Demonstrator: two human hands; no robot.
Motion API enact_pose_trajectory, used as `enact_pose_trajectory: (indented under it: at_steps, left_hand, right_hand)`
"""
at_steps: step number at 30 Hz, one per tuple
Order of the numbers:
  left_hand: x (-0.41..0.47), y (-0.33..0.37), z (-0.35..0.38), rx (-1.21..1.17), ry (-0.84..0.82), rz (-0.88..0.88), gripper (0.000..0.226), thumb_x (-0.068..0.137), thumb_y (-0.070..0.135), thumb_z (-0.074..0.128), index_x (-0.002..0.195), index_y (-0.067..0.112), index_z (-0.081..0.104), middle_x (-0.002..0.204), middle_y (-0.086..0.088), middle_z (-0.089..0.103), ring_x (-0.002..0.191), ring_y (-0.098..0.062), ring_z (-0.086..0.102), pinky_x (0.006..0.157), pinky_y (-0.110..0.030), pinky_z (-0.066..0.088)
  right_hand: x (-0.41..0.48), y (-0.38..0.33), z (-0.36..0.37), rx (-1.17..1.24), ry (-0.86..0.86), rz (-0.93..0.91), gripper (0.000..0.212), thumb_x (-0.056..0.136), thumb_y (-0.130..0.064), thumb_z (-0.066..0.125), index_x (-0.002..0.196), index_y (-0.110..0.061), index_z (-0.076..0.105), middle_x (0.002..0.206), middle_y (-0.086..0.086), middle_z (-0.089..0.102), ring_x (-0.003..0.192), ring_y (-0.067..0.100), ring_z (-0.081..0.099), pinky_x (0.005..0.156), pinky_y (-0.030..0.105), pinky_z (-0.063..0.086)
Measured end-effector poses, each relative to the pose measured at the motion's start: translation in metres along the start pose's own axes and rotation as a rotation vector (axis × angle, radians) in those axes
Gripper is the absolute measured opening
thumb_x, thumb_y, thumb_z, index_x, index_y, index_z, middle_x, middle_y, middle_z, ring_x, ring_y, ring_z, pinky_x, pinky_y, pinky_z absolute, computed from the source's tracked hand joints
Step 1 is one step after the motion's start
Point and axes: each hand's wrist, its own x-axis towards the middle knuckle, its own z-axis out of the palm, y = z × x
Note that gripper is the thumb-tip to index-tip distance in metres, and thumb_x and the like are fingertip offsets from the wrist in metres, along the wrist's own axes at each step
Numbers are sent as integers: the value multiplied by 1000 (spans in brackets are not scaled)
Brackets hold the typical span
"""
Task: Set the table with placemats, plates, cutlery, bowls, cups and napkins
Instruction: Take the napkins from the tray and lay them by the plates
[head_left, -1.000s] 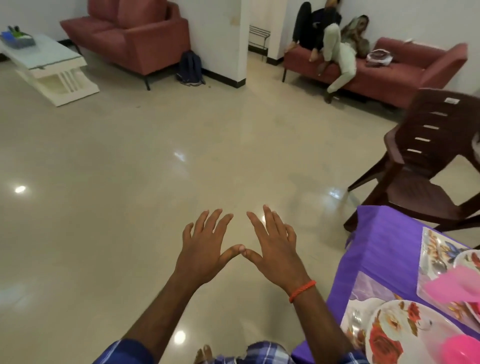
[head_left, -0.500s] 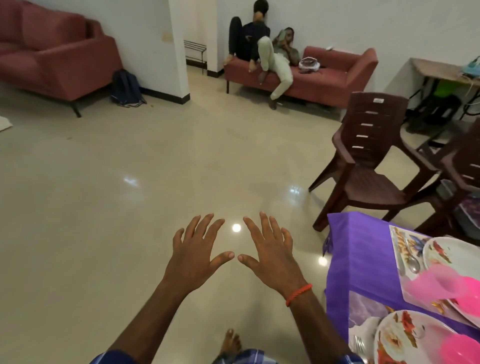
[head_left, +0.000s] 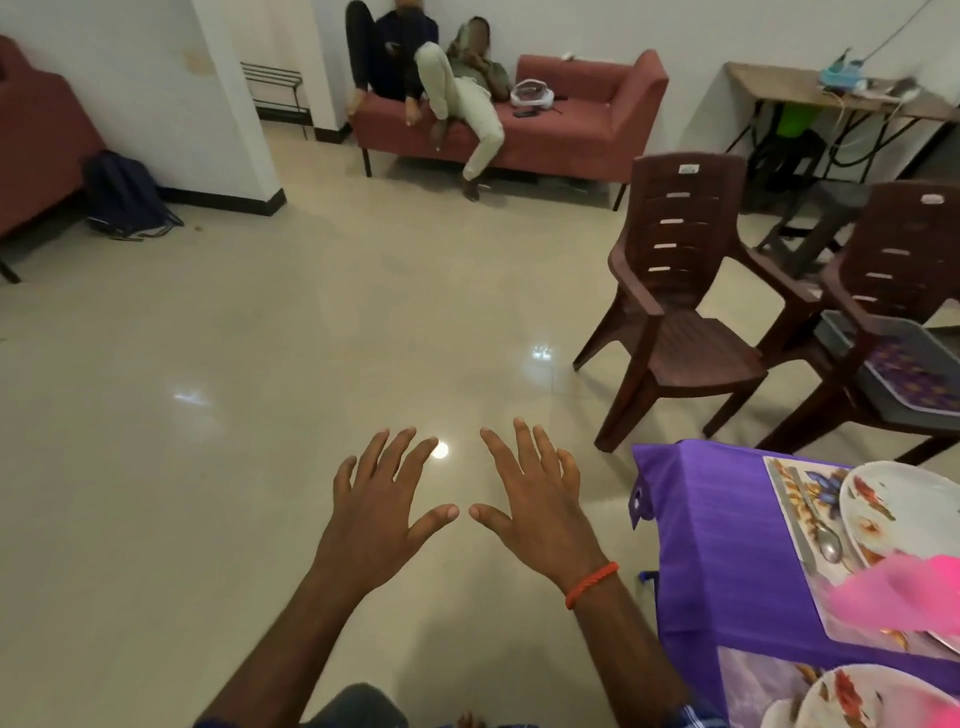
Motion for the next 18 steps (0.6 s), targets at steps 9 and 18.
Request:
enact_pose_trajectory:
  at_steps: [9,18]
  left_hand:
    - [142,-40,12,-47,-59,204,85,91,86,18,157,33,29,168,4,23,157,-23,12,119,-57,24]
    - [265,-67,8,-92,-108,352,82,90,84,28,156,35,28,168,6,22,157,-23,11,119,-57,22]
  right_hand:
    - [98,17,-5,14,50,206,85,95,-61,51,158,-42,-3,169,5,-11,154,28,-15,124,52,-1]
    - [173,17,-22,31,110,416,84,94,-61,53,158,-40,3,169,4,-6,155,29,-10,124,54,2]
